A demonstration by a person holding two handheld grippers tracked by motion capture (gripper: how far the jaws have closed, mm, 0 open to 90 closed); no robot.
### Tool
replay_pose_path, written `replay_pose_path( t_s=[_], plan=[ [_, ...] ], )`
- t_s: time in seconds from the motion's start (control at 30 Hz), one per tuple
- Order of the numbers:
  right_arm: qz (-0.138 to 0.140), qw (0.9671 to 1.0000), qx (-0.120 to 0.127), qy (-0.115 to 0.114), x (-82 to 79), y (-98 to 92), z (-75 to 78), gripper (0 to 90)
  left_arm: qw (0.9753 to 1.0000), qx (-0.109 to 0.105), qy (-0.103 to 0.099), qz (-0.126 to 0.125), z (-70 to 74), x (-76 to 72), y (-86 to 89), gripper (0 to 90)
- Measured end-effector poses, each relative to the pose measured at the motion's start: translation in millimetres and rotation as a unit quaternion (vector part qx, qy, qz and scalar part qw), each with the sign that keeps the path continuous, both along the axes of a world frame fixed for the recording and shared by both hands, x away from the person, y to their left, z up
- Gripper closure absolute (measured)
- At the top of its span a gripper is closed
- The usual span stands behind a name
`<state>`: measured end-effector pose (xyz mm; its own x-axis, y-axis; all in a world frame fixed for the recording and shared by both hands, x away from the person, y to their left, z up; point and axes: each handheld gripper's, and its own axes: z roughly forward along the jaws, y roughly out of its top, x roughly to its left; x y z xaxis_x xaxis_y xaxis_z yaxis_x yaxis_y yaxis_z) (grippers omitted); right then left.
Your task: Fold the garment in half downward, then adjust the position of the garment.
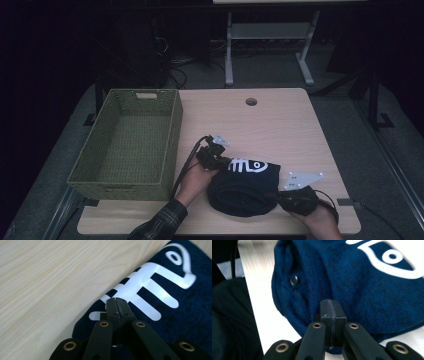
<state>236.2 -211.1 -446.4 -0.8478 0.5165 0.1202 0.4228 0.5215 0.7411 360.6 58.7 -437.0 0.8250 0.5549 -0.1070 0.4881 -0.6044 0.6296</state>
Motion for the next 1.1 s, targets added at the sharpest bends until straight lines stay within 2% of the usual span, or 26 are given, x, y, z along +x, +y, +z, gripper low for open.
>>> replay_pose_path(
  t_s=[0.07, 0.17, 0.23, 0.43, 0.53, 0.63, 0.7, 0.73, 0.77, 0.87, 0.9, 0.97, 1.0, 1.1],
  plan=[
    [0.003, 1.0, 0.0, 0.007, -0.8, 3.3, -3.4, 90.0, 1.0, 0.003, 0.008, -0.003, -4.0, 3.3, -4.0, 89.9],
    [0.015, 0.9998, -0.002, 0.011, -4.5, 9.5, -7.5, 90.0, 0.9999, 0.003, 0.009, -0.01, -5.7, 8.3, -10.3, 90.0],
    [0.018, 0.9998, -0.001, 0.012, -7.1, 12.0, -8.5, 90.0, 0.9997, 0.01, 0.005, -0.023, -5.2, 11.5, -14.7, 90.0],
    [0.027, 0.9996, 0.001, 0.01, -7.6, 13.8, -8.1, 90.0, 0.9996, 0.0, -0.005, -0.028, -0.7, 9.7, -16.6, 89.9],
    [0.019, 0.9997, 0.017, -0.005, -7.3, 9.6, -2.1, 90.0, 0.9992, -0.028, -0.005, -0.027, 9.0, -1.6, -12.0, 89.9],
    [-0.002, 0.9991, 0.035, -0.026, -4.9, 1.9, 6.0, 90.0, 0.9984, -0.03, -0.017, -0.044, 18.0, -14.8, -7.5, 89.9],
    [-0.014, 0.9988, 0.033, -0.035, -2.0, -1.6, 8.7, 90.0, 0.9978, -0.043, -0.017, -0.048, 22.2, -27.1, -4.6, 89.9],
    [-0.02, 0.9987, 0.029, -0.037, 0.1, -3.1, 8.3, 90.0, 0.9974, -0.039, -0.019, -0.057, 24.0, -32.6, -2.1, 89.9],
    [-0.027, 0.9986, 0.027, -0.035, 1.9, -3.9, 7.5, 90.0, 0.9972, -0.044, -0.017, -0.058, 24.6, -39.3, -0.3, 89.8],
    [-0.031, 0.9991, 0.011, -0.027, 7.7, -4.5, 0.6, 90.0, 0.9971, -0.035, -0.013, -0.066, 22.6, -53.3, 3.3, 89.7],
    [-0.031, 0.9993, 0.008, -0.022, 8.6, -3.4, -2.3, 90.0, 0.9972, -0.025, -0.01, -0.069, 20.0, -55.2, 3.7, 89.5],
    [-0.027, 0.9996, -0.004, -0.011, 8.7, 0.3, -7.0, 90.0, 0.9973, -0.01, -0.003, -0.073, 11.7, -55.1, 3.9, 89.3],
    [-0.024, 0.9996, -0.01, -0.014, 8.6, 2.4, -8.9, 90.0, 0.9973, -0.01, 0.004, -0.072, 7.1, -53.9, 3.4, 89.4],
    [-0.022, 0.9996, -0.018, -0.003, 7.0, 8.7, -14.0, 90.0, 0.9974, 0.001, 0.008, -0.072, -1.0, -52.2, -1.2, 89.8]
  ],
)
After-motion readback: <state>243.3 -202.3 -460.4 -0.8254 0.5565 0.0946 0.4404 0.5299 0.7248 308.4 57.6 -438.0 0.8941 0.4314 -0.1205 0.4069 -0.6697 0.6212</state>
